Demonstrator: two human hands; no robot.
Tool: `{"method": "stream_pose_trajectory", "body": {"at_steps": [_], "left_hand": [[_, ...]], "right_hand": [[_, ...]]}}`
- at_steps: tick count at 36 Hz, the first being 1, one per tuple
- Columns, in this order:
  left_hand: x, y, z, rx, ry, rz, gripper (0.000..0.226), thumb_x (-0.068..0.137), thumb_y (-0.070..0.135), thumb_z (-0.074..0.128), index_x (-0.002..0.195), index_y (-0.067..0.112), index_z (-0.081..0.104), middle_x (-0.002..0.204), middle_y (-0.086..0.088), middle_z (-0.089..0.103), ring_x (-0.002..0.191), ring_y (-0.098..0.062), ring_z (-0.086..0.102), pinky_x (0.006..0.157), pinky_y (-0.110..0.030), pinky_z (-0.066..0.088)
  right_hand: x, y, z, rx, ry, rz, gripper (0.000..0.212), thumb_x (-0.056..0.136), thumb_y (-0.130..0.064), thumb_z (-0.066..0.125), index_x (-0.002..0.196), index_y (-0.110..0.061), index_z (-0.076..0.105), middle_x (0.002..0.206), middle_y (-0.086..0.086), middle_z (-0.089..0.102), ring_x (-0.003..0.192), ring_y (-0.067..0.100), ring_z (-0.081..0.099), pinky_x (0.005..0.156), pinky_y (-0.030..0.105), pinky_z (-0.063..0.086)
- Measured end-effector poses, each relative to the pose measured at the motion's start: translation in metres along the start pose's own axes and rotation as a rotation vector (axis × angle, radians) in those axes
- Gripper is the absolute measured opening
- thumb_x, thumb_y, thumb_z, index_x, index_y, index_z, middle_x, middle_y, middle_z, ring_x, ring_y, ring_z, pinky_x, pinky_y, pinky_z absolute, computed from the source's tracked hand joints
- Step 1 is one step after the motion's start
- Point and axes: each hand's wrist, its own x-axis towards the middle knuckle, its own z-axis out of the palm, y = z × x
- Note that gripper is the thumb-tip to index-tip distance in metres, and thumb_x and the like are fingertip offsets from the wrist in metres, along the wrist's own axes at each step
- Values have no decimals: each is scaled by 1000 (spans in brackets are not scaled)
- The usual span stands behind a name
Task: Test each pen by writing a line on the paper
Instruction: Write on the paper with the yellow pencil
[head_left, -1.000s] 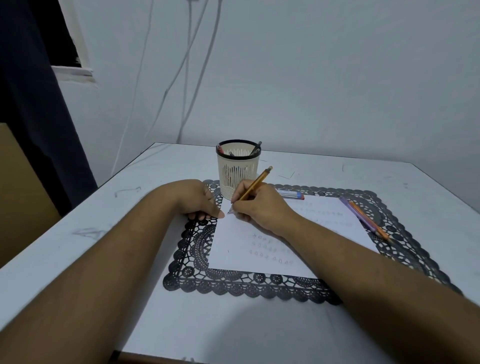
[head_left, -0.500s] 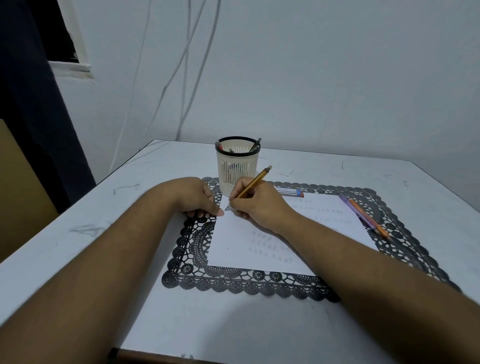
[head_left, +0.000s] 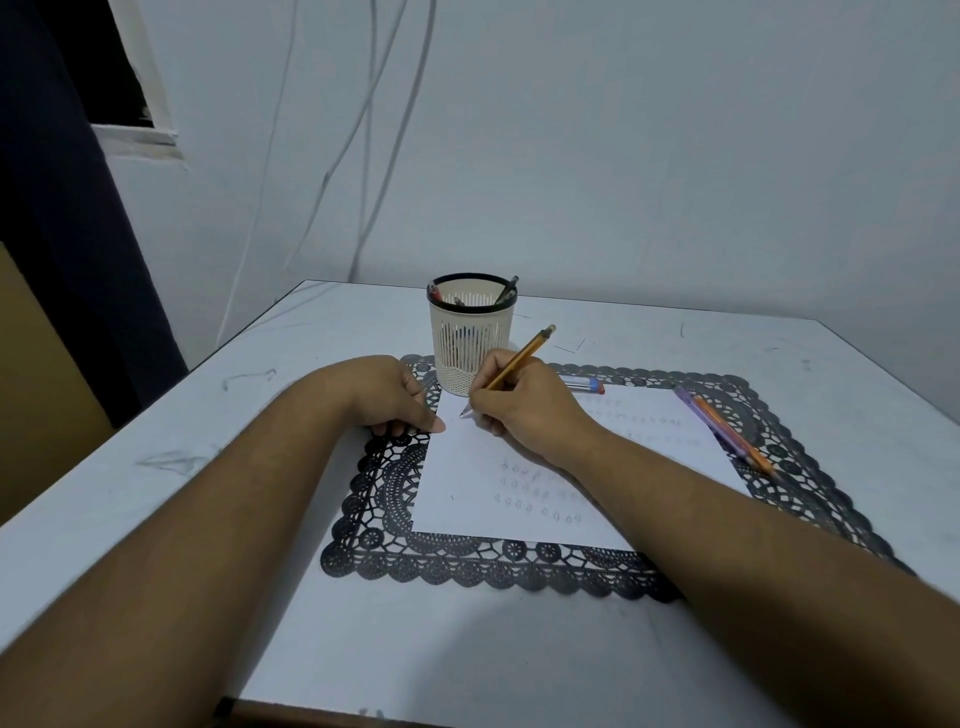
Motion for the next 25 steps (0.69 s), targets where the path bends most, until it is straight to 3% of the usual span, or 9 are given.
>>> {"method": "stream_pose_trajectory", "body": {"at_steps": [14, 20, 25], "left_hand": [[-2, 0, 0, -18, -1, 0, 29, 80, 40, 87, 74, 16, 72, 55, 5, 63, 53, -11, 51, 59, -24, 44], [-1, 0, 1, -25, 11, -8, 35, 79, 41, 87, 86, 8, 77, 56, 6, 64, 50, -10, 51, 58, -24, 43], [-1, -2, 0, -20, 6, -5, 32, 78, 42, 87, 81, 13, 75, 56, 5, 64, 50, -10, 52, 59, -24, 43]], "right_hand": [[1, -1, 2, -68, 10, 25, 15, 89, 5, 67, 81, -8, 64, 75, 10, 63, 70, 23, 59, 59, 24, 52], [-2, 0, 2, -59, -18, 26, 20, 88, 7, 67, 76, -9, 62, 74, 9, 59, 67, 22, 55, 58, 24, 50], [-3, -1, 3, -45, -22, -5, 16, 89, 8, 65, 80, -4, 61, 68, 8, 57, 61, 19, 53, 55, 23, 49]]}}
